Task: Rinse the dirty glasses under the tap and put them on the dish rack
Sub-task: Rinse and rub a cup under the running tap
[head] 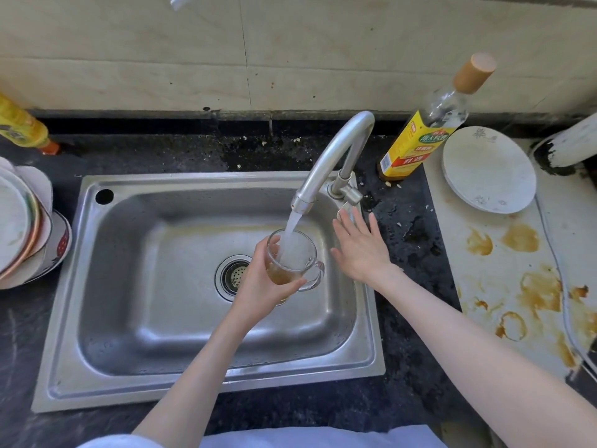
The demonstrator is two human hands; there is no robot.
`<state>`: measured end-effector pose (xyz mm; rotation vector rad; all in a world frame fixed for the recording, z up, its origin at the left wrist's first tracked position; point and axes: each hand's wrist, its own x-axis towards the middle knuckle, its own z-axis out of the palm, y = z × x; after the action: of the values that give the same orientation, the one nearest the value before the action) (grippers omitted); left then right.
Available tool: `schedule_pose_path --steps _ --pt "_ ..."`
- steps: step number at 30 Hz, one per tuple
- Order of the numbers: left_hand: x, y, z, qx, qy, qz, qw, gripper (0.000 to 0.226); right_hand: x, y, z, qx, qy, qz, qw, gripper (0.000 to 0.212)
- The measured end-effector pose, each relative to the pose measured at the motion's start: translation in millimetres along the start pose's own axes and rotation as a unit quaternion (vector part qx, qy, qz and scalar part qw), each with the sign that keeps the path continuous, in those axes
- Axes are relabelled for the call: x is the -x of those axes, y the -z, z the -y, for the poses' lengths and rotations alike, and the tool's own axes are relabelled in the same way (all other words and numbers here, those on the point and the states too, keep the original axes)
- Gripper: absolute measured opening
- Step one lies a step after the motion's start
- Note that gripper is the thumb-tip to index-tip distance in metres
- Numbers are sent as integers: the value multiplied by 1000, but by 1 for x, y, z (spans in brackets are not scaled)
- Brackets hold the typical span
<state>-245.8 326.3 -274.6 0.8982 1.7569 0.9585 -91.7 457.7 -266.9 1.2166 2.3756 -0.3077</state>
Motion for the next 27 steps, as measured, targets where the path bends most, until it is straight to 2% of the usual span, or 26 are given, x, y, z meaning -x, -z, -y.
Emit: schedule_pose_path --steps 2,3,5,7,10,15,18,21,24,25,27 --pt "-1 1 1 5 2 4 1000 81 5 -1 4 -106 20 -57 992 53" --pt "-1 1 1 9 5 4 1000 82 10 1 8 -203 26 -63 977 50" --pt "-3 2 1 16 15 -2 1000 83 21 3 16 -416 18 -12 909 44" --pt "-5 3 0 17 38 -11 999 82 27 -1 25 -523 7 28 852 40" --pt "-9 3 -5 10 86 -10 996 81 27 -8 35 -602 -24 24 798 28" --pt "-14 -4 -16 20 150 23 988 54 29 -6 45 -709 -91 48 698 23" --pt "-17 -6 -10 46 215 75 973 54 27 -5 47 -696 -153 83 696 18" --pt "-17 -3 1 110 292 131 941 77 23 -4 48 -697 -219 141 668 25" --pt "-16 -3 9 173 289 112 935 63 16 -5 52 -710 -269 139 635 25" --pt "-14 -3 9 169 276 103 941 57 13 -3 54 -718 -283 125 623 26" --pt "-6 -2 10 92 203 85 971 45 5 3 58 -728 -305 92 606 28"
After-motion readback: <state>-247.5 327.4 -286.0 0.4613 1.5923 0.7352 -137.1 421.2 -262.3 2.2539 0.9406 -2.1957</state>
